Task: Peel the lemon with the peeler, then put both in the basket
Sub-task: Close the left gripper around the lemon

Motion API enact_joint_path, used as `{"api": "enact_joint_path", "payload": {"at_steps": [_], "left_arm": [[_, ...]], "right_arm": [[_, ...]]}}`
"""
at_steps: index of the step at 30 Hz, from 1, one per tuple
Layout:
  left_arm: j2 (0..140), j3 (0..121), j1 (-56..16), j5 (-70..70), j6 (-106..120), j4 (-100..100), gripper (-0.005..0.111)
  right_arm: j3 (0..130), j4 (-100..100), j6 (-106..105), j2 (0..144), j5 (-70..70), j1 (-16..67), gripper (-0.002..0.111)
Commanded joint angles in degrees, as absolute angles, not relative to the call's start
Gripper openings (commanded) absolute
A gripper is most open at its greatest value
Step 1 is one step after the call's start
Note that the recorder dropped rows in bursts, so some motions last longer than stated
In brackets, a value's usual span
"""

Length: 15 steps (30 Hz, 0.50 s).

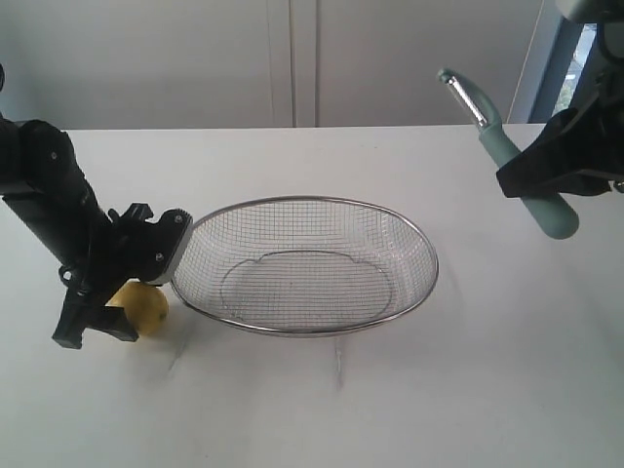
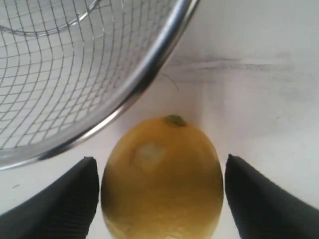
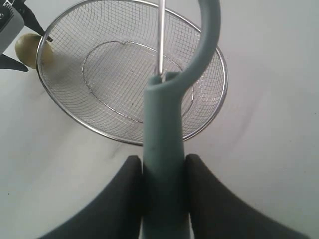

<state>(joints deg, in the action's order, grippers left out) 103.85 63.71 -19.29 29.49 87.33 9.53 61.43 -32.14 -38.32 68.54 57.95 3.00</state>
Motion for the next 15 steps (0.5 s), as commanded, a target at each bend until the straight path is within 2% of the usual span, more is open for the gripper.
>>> {"api": "enact_joint_path", "payload": {"at_steps": [1,15], "left_arm": [[105.0,63.3,-19.5,30.5,87.3,10.1,0.074],[106.8,63.3,-19.5,29.5,87.3,10.2,0.074]], "right_arm": [[61.1,-32.3,-38.8,68.2,57.4,2.8,0.000],[61.1,-32.3,-38.8,68.2,57.4,2.8,0.000]]}}
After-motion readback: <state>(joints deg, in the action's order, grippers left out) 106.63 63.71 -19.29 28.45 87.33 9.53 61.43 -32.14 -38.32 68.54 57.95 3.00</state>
